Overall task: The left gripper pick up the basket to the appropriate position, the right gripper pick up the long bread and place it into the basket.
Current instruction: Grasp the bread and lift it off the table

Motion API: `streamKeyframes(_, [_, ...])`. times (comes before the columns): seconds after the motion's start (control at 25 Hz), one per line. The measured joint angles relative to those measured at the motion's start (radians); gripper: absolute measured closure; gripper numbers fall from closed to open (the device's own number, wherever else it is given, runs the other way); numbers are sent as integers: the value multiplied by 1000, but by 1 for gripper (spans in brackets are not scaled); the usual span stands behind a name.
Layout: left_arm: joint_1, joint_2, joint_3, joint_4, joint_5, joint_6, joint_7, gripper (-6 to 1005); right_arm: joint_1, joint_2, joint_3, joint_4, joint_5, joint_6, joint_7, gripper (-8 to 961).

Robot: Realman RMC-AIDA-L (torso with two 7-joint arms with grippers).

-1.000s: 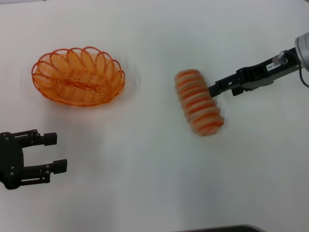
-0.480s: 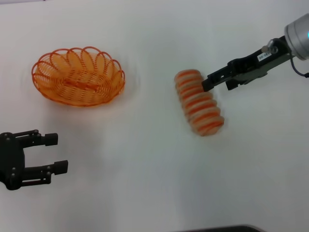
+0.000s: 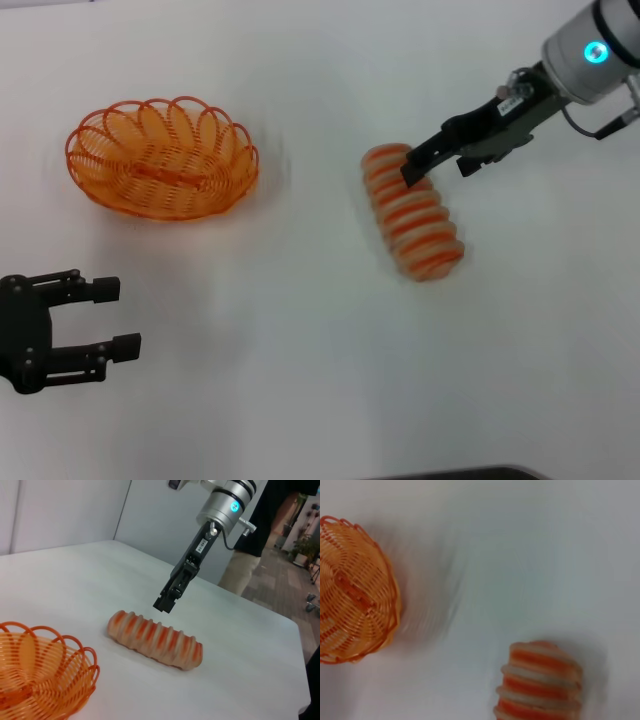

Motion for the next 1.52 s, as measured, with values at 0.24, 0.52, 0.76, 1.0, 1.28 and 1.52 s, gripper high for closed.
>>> streamKeyframes(0.24, [3, -1, -2, 0, 1, -2, 5, 233, 38, 11, -36, 20, -13, 11, 48, 97])
streamKeyframes(0.52, [2, -2, -2, 0, 1, -2, 13, 233, 61, 13, -90, 58, -13, 34, 96, 99])
streamKeyframes(0.76, [-1, -1, -4, 0, 0, -2, 14, 233, 81, 13, -114, 100, -13, 52, 107, 101])
streamKeyframes(1.0, [-4, 0, -1, 0, 0, -2, 14, 232, 98, 14, -162, 110, -41, 66, 141, 102])
streamKeyframes(1.28, [-6, -1, -4, 0, 0, -1, 14, 232, 115, 16, -171, 129, -48, 74, 142, 104])
streamKeyframes(1.52, [-7, -1, -4, 0, 0, -1, 14, 232, 131, 17, -172, 157, -48, 85, 142, 106])
